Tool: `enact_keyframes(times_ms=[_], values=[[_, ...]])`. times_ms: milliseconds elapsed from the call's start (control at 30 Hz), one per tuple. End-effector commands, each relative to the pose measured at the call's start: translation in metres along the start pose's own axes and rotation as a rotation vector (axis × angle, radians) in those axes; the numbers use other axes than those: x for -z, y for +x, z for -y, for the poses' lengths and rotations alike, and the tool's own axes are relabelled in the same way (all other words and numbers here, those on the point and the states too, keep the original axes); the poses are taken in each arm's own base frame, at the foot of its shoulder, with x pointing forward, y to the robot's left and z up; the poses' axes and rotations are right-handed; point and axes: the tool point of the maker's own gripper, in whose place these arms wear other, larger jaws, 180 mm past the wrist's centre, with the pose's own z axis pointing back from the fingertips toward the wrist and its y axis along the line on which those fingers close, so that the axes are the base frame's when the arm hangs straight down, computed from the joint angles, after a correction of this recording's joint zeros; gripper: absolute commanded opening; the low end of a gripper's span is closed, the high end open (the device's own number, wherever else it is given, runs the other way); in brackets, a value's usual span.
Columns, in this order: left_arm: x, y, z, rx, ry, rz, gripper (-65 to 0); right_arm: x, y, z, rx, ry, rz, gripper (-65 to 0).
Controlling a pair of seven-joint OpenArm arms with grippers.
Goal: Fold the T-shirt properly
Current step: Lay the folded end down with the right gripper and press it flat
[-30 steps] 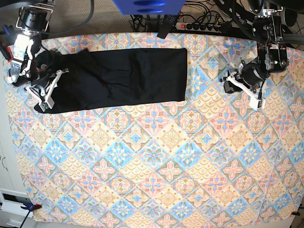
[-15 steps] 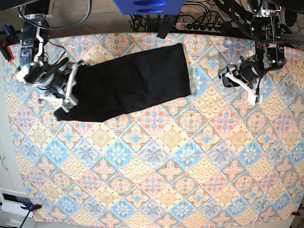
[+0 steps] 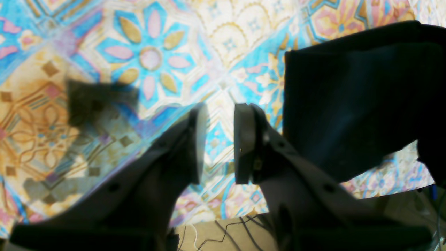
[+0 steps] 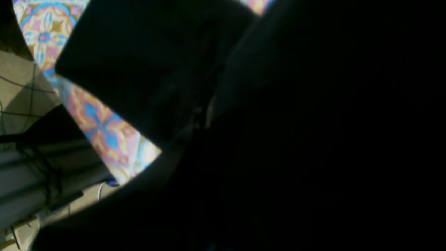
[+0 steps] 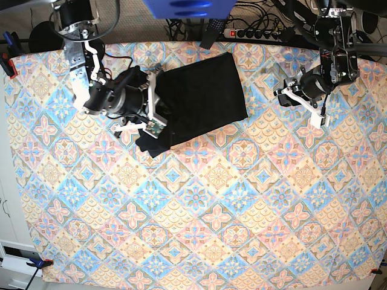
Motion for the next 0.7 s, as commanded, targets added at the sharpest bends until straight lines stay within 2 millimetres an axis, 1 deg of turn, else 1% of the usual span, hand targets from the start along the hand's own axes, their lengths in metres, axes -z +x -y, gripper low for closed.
enact_keyframes(times_ms=[0, 167, 233, 267, 333, 400, 467, 533, 600, 667], values=[[-0.004, 0.009, 0.003, 0.01, -0.011, 0.03, -51.5, -0.002, 0.02, -0.001, -0.021, 0.01, 0.065, -65.0], [-0.003, 0.008, 0.006, 0.009, -0.017, 0.028, -51.5, 0.008, 0.055, -0.014, -0.047, 0.047, 0.138, -65.0], [-0.003, 0.008, 0.006, 0.008, -0.019, 0.028, -51.5, 0.016, 0.063, -0.022, -0.049, 0.075, 0.149, -64.7], [-0.003, 0.008, 0.006, 0.008, -0.019, 0.028, -51.5, 0.022, 0.067, -0.027, -0.05, 0.096, 0.15, -63.2], [-0.003, 0.008, 0.006, 0.008, -0.019, 0.028, -51.4, 0.034, 0.067, -0.037, -0.045, 0.138, 0.134, -57.6], [-0.003, 0.008, 0.007, 0.009, -0.02, 0.03, -51.4, 0.045, 0.06, -0.045, -0.041, 0.172, 0.104, -50.2], [-0.003, 0.008, 0.006, 0.008, -0.019, 0.031, -51.4, 0.049, 0.058, -0.045, -0.043, 0.18, 0.09, -42.2], [-0.003, 0.008, 0.006, 0.007, -0.019, 0.032, -51.4, 0.048, 0.06, -0.043, -0.045, 0.177, 0.095, -37.2], [-0.003, 0.008, 0.007, 0.007, -0.02, 0.031, -51.4, 0.047, 0.063, -0.041, -0.047, 0.174, 0.101, -35.5], [-0.003, 0.008, 0.007, 0.008, -0.021, 0.03, -51.4, 0.046, 0.063, -0.036, -0.038, 0.162, 0.105, -35.5]])
